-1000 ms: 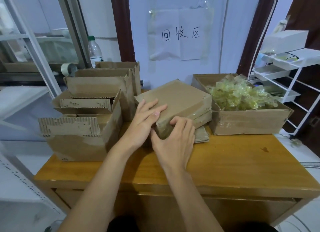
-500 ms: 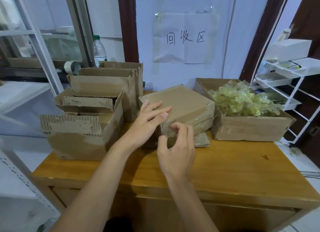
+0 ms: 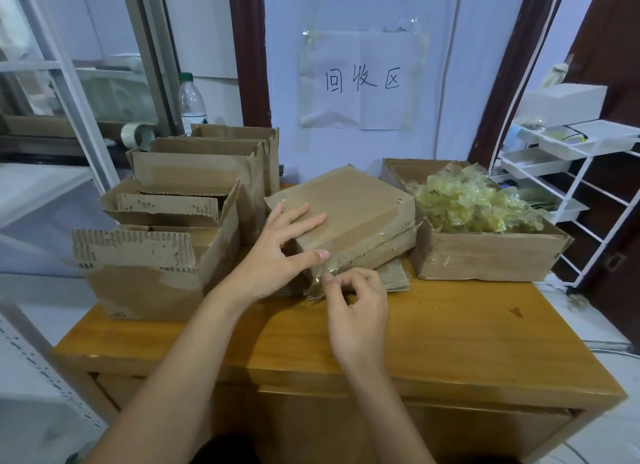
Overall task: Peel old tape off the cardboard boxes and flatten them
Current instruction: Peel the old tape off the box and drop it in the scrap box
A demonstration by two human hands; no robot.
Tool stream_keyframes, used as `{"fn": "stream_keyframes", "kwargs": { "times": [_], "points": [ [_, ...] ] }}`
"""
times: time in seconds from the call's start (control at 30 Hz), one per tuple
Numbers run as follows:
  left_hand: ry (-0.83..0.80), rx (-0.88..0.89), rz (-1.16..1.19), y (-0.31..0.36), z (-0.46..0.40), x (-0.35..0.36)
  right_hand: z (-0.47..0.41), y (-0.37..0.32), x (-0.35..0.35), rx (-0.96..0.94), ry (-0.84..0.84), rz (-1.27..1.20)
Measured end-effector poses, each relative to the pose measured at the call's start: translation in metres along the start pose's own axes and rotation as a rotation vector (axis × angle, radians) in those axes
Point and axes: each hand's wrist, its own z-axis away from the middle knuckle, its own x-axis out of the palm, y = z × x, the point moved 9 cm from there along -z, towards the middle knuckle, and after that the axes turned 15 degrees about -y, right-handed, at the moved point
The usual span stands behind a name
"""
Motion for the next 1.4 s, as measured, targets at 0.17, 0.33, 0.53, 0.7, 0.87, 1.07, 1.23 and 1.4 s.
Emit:
{"fn": "stream_keyframes", "kwargs": {
  "times": [0.17,0.33,0.53,0.7,0.87,1.07,1.23,1.4],
  "points": [
    [0.014,0.002,0.021,0.0,-0.002,0.001,0.005,0.012,-0.014,0.065,0.079,-0.17],
    [0.016,-0.005,0.007,0.0,-0.003,0.001,0.009,0.022,-0.019,0.13,0.096,-0.464],
    [0.001,0.001,-0.058,0.001,-0.003,0.004,0.007,0.023,-0.017,0.146,0.089,-0.519],
    [-0.026,0.006,-0.141,0.0,-0.003,0.005,0.008,0.035,-0.022,0.205,0.202,-0.507],
    [-0.019,0.022,-0.156,-0.001,-0.004,0.005,0.01,0.019,-0.024,0.129,0.155,-0.458],
    [0.004,0.041,-0.129,-0.003,-0.007,0.007,0.004,0.016,-0.013,0.144,0.038,-0.288],
    [-0.005,0.035,-0.11,-0.004,-0.008,0.007,-0.011,0.02,-0.011,0.108,-0.027,-0.098],
    [-0.033,0.022,-0.113,-0.006,-0.01,0.007,-0.018,0.008,-0.015,-0.06,-0.029,0.148]
  ]
}}
